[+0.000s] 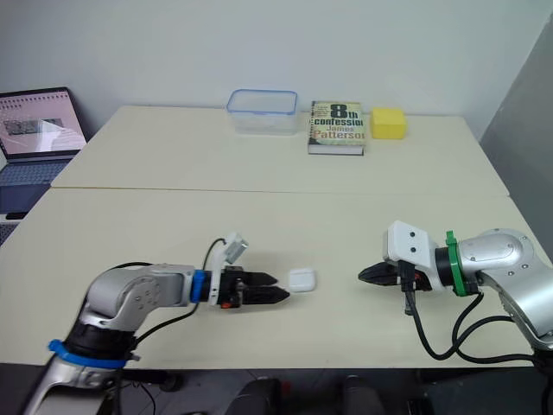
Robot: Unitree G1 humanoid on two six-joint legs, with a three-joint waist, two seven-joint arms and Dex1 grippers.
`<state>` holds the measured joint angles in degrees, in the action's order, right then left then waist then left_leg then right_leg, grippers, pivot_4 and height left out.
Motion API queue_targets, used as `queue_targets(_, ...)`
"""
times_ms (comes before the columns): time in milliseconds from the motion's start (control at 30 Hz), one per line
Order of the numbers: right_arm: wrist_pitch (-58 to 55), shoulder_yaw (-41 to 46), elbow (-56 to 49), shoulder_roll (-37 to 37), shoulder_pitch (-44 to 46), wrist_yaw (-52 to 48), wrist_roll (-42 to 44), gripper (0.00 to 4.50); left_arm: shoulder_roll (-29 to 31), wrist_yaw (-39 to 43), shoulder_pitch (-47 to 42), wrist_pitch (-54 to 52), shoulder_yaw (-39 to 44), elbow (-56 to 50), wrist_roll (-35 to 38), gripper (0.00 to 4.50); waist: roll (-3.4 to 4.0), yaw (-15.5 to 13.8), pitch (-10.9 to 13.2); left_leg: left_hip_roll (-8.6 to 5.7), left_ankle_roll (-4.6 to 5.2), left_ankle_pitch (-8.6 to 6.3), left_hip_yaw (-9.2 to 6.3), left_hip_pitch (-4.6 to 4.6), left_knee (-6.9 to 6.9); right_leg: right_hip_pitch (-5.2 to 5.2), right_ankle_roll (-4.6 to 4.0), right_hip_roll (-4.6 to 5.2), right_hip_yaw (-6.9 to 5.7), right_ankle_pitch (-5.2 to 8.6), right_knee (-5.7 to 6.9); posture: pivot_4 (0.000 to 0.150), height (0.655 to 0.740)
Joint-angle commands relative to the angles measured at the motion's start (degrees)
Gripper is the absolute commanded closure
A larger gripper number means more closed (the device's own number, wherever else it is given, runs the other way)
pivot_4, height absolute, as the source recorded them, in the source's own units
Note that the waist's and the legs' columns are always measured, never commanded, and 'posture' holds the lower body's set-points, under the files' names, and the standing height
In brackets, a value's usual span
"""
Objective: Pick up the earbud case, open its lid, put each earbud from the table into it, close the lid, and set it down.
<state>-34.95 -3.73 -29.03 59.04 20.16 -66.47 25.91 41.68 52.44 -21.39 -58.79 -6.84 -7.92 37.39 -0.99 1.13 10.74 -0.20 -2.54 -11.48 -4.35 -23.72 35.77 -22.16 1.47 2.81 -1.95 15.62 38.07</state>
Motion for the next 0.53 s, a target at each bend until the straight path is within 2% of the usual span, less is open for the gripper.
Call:
queue_targets(33, 3.8, 1.2, 0.6, 2.0, 2.3, -2.6, -1.2, 3.94, 7.6, 4.4, 3.4, 11.9, 1.7, -1.7, -7.3, 0.0, 0.03, 0.1, 0.0, 0.0, 0.0, 0.0, 0.0, 0.0, -0.04, -0.01, -0.02, 0.02, 0.01, 0.01, 0.0, 0.15, 0.74)
queue_targets(133, 6.4, 1.8, 3.1, 4.0, 3.5, -5.5, -1.8, 2.94, 13.6, 12.1, 7.5, 24.6, 5.6, -4.4, -9.2, 0.0, 0.05, -0.1, 0.0, 0.09, 0.0, 0.0, -0.02, -0.07, -0.07, -0.09, -0.06, 0.11, -0.02, 0.03, -0.06, 0.15, 0.74)
queue_targets(200, 9.2, 1.7, 5.3, 5.0, 4.2, -7.2, -3.0, 2.2, 15.9, 14.5, 10.0, 31.0, 8.3, -5.9, -10.5, 0.0, 0.08, -0.2, 0.1, 0.22, 0.0, 0.0, 0.04, -0.15, -0.06, -0.12, -0.07, 0.25, -0.02, 0.04, -0.12, 0.15, 0.74)
queue_targets(267, 13.0, 1.6, 8.0, 5.2, 5.4, -8.8, -4.3, 1.4, 18.1, 16.9, 12.0, 30.6, 11.1, -7.7, -8.7, 0.0, 0.07, -0.8, 0.1, 0.11, 0.0, 0.0, 0.1, -0.16, -0.05, -0.12, -0.05, 0.33, 0.0, 0.04, -0.15, 0.15, 0.74)
queue_targets(367, 18.8, 2.5, 11.5, 4.7, 6.8, -12.1, -4.4, 0.44, 20.6, 19.4, 16.5, 30.0, 16.8, -12.5, -5.9, 0.0, 0.12, -0.8, 0.1, 0.11, 0.01, -0.01, 0.18, -0.17, -0.04, -0.11, -0.05, 0.33, 0.02, 0.03, -0.24, 0.15, 0.74)
queue_targets(533, 21.0, 2.7, 13.9, 4.6, 8.3, -15.3, -3.3, 0.44, 20.8, 20.2, 18.6, 28.3, 21.0, -17.4, -2.3, 0.0, 0.13, -1.1, 0.2, 0.15, 0.02, -0.01, 0.13, -0.17, -0.06, -0.11, -0.02, 0.31, -0.06, 0.02, -0.19, 0.15, 0.74)
